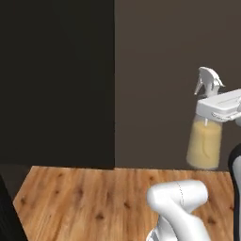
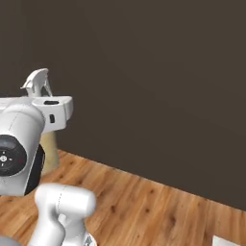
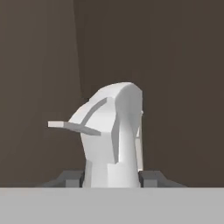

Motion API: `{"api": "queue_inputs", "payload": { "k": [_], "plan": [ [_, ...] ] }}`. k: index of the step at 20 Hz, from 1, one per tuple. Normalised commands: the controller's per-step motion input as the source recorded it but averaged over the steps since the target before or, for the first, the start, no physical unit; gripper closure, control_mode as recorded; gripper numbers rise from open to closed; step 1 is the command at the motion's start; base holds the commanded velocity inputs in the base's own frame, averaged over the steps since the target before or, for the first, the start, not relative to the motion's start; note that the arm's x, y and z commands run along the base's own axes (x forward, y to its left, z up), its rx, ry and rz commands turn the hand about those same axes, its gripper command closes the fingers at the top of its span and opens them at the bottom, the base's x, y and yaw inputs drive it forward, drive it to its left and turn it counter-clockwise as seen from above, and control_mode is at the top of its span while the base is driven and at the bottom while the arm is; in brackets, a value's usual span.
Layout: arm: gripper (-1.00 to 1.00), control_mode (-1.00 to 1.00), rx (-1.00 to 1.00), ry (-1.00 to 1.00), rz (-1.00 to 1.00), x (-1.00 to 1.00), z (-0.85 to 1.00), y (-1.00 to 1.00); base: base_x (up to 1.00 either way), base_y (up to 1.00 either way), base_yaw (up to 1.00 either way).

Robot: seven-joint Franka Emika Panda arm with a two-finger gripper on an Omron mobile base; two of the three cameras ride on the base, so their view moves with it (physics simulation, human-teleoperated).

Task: Grab the spray bottle from the cabinet, then place it next to the cutting board for sanitizing. Then grab the dish brush from the countertop next to the sink and place it next to the cutting board.

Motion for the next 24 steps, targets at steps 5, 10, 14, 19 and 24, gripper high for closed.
{"api": "queue_inputs", "payload": {
  "k": [5, 10, 14, 19, 24],
  "plan": [
    [1.00, 1.00, 0.00, 0.00, 0.00, 0.00, 0.00, 0.00, 0.95, -0.32, -0.30],
    [1.00, 1.00, 0.00, 0.00, 0.00, 0.00, 0.00, 0.00, 0.66, -0.74, -0.20],
    [1.00, 1.00, 0.00, 0.00, 0.00, 0.00, 0.00, 0.00, 0.98, -0.11, -0.21],
    [1.00, 1.00, 0.00, 0.00, 0.00, 0.00, 0.00, 0.00, 0.93, -0.21, -0.23],
    [1.00, 1.00, 0.00, 0.00, 0.00, 0.00, 0.00, 0.00, 0.10, -0.63, -0.63]
  ]
}}
